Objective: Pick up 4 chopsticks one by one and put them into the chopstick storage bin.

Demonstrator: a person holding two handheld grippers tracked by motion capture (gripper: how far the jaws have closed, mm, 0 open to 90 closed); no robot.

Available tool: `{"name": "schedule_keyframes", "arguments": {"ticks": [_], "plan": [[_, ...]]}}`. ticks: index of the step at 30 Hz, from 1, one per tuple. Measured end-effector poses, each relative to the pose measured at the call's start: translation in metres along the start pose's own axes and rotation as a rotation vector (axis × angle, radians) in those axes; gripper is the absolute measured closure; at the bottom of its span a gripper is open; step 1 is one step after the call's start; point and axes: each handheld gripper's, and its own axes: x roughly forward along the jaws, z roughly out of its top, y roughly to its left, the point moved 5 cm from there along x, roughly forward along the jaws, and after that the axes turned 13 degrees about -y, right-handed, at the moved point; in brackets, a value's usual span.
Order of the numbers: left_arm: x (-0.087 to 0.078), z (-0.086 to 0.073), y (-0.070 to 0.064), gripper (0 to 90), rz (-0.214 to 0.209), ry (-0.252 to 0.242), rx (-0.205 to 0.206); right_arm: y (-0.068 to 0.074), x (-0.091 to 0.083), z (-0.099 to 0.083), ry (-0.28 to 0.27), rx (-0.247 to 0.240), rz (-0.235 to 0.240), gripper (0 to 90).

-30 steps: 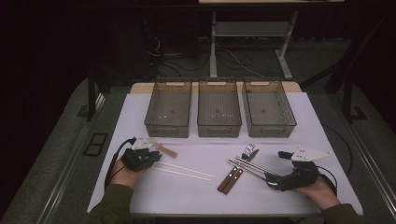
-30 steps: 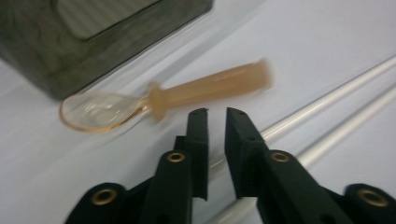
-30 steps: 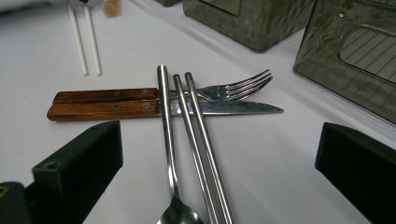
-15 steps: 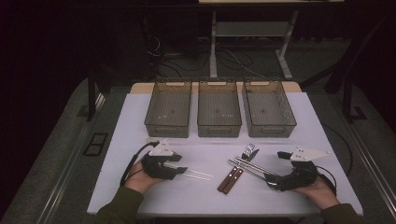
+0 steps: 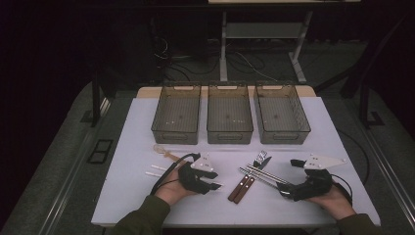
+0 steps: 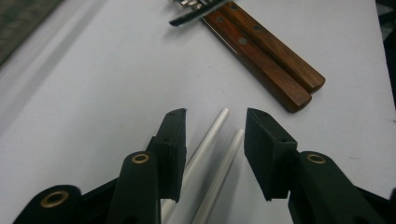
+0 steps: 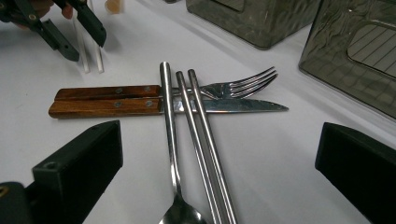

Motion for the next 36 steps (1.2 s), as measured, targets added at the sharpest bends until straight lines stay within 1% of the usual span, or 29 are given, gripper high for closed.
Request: {"name": "schedule_keyframes", "arguments": {"ticks": [3, 6, 8, 13, 16, 20, 28, 36], "plan": [[0.0013, -0.0024, 0.0004, 62.0, 0.005, 0.02, 0.009, -0.0001, 0.0001, 0.0, 0.0, -0.001, -0.001, 0.6], [0.0021, -0.0041, 0.0002, 63.8, 0.0, 0.03, 0.02, 0.0001, 0.0004, -0.0001, 0.0, -0.004, 0.001, 0.6], [0.0023, -0.0043, -0.0004, 64.8, 0.003, 0.032, 0.031, 0.0001, 0.0001, 0.0001, -0.001, -0.003, 0.001, 0.6], [0.002, -0.005, -0.0006, 69.6, -0.001, 0.029, 0.032, 0.0001, 0.0001, 0.0, -0.001, -0.003, 0.001, 0.6], [0.002, -0.0049, -0.0009, 72.9, -0.002, 0.031, 0.04, 0.0002, 0.0001, 0.0, 0.0, -0.003, 0.001, 0.6], [0.002, -0.005, -0.0011, 75.6, -0.007, 0.03, 0.036, 0.0002, 0.0001, 0.0, 0.0, -0.003, 0.001, 0.6], [0.0019, -0.0048, -0.0014, 76.9, -0.008, 0.03, 0.037, 0.0002, 0.0001, -0.0001, 0.0, -0.003, 0.001, 0.6], [0.0016, -0.0049, -0.0006, 78.1, -0.015, 0.026, 0.027, 0.0003, 0.0001, -0.0001, 0.0, -0.005, 0.001, 0.6]]}}
